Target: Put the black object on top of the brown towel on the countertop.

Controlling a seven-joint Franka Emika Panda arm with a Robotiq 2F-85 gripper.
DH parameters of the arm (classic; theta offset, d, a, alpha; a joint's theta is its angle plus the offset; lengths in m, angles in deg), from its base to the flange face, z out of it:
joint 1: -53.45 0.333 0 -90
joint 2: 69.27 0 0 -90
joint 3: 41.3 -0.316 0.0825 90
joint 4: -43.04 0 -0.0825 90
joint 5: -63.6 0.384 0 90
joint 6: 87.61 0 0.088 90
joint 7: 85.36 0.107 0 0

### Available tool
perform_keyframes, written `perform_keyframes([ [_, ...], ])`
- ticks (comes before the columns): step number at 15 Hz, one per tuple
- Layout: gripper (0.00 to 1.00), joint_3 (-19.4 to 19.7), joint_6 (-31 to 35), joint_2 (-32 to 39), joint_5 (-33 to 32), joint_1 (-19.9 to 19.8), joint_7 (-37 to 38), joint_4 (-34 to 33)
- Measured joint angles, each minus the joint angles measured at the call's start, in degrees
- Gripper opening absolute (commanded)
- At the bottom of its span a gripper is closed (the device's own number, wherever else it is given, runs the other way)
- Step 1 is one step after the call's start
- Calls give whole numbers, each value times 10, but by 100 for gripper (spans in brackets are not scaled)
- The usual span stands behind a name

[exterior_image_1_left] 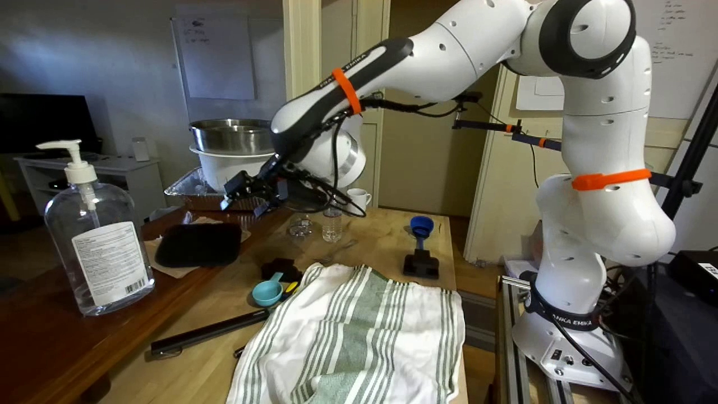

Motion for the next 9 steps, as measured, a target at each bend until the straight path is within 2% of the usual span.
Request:
perform_keyframes([
  [3,100,135,-16,-45,-136,94,80,95],
  [6,100,269,-88,-68,-277,170,131,135],
  [8,100,330,-154,-83,-371,201,162,129],
  [9,100,344,-188,-96,-417,208,171,122],
])
